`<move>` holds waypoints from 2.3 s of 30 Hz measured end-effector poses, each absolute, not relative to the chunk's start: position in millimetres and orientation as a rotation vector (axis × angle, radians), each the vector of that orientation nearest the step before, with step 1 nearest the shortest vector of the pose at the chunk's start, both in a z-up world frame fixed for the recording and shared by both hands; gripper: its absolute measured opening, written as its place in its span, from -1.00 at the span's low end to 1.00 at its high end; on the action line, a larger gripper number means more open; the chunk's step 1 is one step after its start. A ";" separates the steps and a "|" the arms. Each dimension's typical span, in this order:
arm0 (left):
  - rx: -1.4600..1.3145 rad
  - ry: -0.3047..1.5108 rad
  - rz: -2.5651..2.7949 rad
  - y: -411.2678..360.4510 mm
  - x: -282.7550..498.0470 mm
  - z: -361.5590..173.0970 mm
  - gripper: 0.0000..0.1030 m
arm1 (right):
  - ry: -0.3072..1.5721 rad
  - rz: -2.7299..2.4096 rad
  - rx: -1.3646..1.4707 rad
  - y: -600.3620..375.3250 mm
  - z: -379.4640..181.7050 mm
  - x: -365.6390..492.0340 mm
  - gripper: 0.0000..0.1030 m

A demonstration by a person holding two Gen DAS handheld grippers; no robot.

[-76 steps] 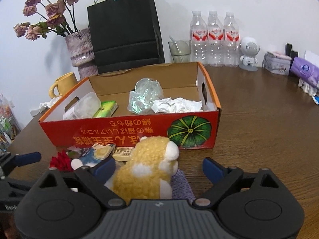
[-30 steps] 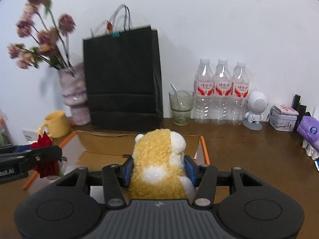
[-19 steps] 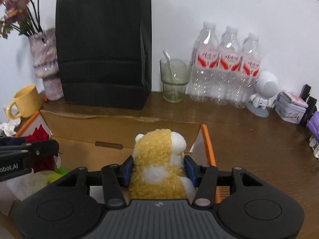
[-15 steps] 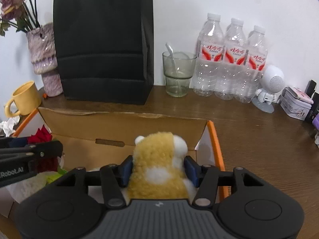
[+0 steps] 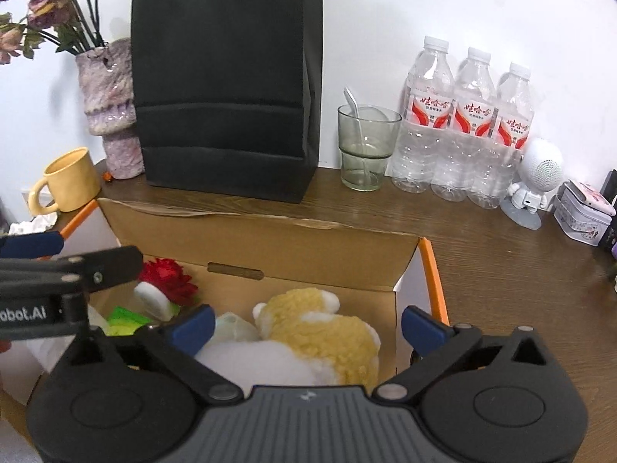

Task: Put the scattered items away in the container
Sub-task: 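Place the plush toy into the box with the right gripper while the left gripper drops the rose in, then grasp the lavender cloth bag with the right gripper while the left gripper grasps a snack packet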

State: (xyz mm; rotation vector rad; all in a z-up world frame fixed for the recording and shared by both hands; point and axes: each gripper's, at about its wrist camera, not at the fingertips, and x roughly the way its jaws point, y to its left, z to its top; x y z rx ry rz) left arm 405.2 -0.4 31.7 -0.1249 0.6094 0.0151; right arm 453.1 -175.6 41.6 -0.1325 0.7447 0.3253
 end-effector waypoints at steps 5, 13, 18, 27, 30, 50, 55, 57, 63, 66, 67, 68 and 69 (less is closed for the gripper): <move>-0.139 0.613 0.013 1.2 393.2 37.1 1.00 | 0.744 0.346 -0.120 -180.2 47.5 439.0 1.00; -0.156 0.617 0.012 5.4 365.6 43.2 1.00 | 0.754 0.380 -0.087 -191.5 54.6 408.9 1.00; -0.141 0.604 0.008 4.8 344.7 50.8 1.00 | 0.731 0.388 -0.083 -198.6 62.6 385.9 1.00; -0.111 0.532 -0.010 8.0 283.2 68.7 1.00 | 0.650 0.466 -0.057 -220.5 80.6 323.8 1.00; -0.102 0.521 -0.027 10.3 259.4 68.6 1.00 | 0.637 0.491 -0.077 -227.2 77.8 296.6 1.00; -0.121 0.595 -0.101 15.6 155.6 6.4 1.00 | 0.726 0.512 -0.115 -248.7 -3.8 205.0 1.00; -0.134 0.611 -0.110 12.6 154.2 -2.4 1.00 | 0.748 0.512 -0.104 -246.5 -19.5 211.4 0.96; -0.139 0.610 -0.117 11.5 154.6 -3.6 1.00 | 0.738 0.507 -0.112 -246.0 -21.1 210.7 0.97; -0.162 0.610 -0.134 7.5 160.8 -7.2 1.00 | 0.727 0.505 -0.127 -246.0 -20.7 209.3 0.83; -0.162 0.610 -0.138 2.4 167.9 -9.8 1.00 | 0.715 0.507 -0.121 -248.2 -19.1 209.6 0.55; -0.157 0.605 -0.139 0.0 170.8 -10.4 1.00 | 0.710 0.506 -0.118 -249.0 -18.6 209.7 0.38; -0.150 0.599 -0.137 -2.9 173.7 -10.9 1.00 | 0.705 0.503 -0.112 -250.1 -17.9 210.1 0.29; -0.140 0.594 -0.132 -6.7 177.3 -11.3 1.00 | 0.701 0.501 -0.105 -251.4 -17.4 211.1 0.16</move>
